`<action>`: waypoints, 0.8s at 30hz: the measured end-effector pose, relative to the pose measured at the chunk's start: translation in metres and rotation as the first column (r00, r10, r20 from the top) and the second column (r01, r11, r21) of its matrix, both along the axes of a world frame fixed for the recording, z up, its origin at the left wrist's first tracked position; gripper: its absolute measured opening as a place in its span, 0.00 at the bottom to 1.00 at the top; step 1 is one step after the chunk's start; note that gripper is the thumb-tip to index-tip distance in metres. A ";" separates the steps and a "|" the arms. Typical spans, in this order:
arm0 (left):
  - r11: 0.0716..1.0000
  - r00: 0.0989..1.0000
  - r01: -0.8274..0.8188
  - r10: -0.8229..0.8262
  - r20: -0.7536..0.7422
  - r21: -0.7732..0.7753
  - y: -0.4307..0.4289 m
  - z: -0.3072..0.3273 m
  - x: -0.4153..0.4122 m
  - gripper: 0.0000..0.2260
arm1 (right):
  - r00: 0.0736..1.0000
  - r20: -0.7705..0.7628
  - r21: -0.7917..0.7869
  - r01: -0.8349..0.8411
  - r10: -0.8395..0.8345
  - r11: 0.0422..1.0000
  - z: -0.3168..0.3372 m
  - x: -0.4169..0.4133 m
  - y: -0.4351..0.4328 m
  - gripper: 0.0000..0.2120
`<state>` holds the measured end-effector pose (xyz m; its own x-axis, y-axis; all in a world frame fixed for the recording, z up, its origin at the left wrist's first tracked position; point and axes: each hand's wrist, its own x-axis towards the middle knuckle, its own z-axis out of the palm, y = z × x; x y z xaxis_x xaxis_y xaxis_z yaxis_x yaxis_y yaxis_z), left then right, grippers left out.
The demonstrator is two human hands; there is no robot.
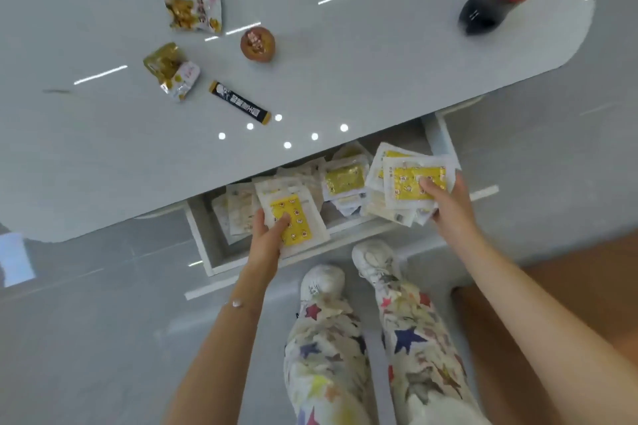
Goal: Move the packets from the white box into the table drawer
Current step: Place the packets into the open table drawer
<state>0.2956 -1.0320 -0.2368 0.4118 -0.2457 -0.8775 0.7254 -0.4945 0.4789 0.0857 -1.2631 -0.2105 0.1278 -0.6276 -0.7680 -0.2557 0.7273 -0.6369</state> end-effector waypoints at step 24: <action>0.876 0.761 0.263 -0.447 0.471 0.405 -0.006 0.048 0.013 0.23 | 0.509 -0.511 -0.241 -0.859 0.693 0.453 -0.006 0.088 -0.004 0.31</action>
